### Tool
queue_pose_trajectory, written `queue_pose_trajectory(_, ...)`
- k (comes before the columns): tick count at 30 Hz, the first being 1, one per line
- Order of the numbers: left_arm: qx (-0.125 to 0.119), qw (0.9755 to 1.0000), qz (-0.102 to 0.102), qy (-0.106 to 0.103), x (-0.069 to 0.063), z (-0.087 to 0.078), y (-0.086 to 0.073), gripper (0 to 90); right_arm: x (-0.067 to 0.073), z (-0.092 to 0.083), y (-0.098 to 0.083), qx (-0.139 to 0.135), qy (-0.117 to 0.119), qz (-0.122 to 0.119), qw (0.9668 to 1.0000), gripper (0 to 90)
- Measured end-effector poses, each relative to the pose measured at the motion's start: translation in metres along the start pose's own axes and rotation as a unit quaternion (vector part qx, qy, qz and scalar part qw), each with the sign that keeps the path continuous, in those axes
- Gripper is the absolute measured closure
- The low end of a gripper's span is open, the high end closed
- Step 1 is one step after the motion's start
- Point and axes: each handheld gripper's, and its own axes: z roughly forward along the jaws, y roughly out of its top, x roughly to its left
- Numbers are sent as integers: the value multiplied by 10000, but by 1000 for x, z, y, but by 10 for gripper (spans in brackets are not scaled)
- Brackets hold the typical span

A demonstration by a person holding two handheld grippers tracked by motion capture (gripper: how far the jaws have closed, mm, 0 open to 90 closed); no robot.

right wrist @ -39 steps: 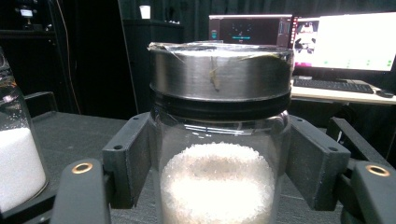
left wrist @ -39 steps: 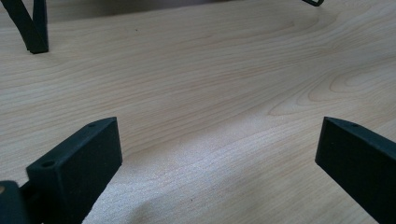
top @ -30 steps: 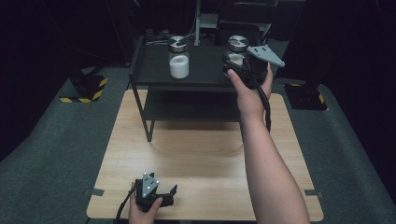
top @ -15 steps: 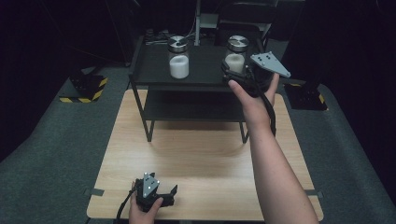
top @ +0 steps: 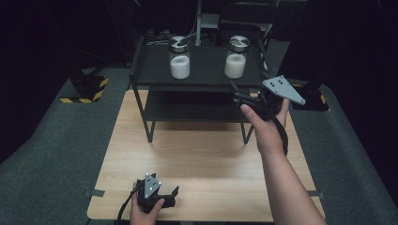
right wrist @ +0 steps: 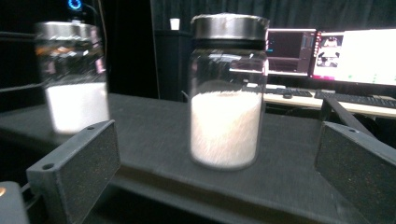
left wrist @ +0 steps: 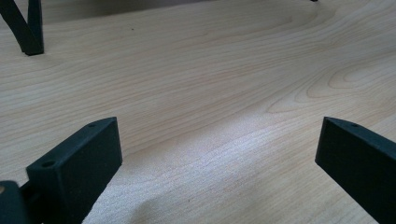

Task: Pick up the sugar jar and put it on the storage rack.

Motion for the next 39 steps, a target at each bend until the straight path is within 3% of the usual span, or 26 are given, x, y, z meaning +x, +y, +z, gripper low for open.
queue_pose_trajectory(16,-18,10000,-18,-30,2,0,0,7,-4,-49,-38,-125,289,-85,9995,2)
queue_pose_trajectory(39,-158,9999,21,-61,3,-1,-5,7,-22,-103,-104,140,532,-111,9984,2)
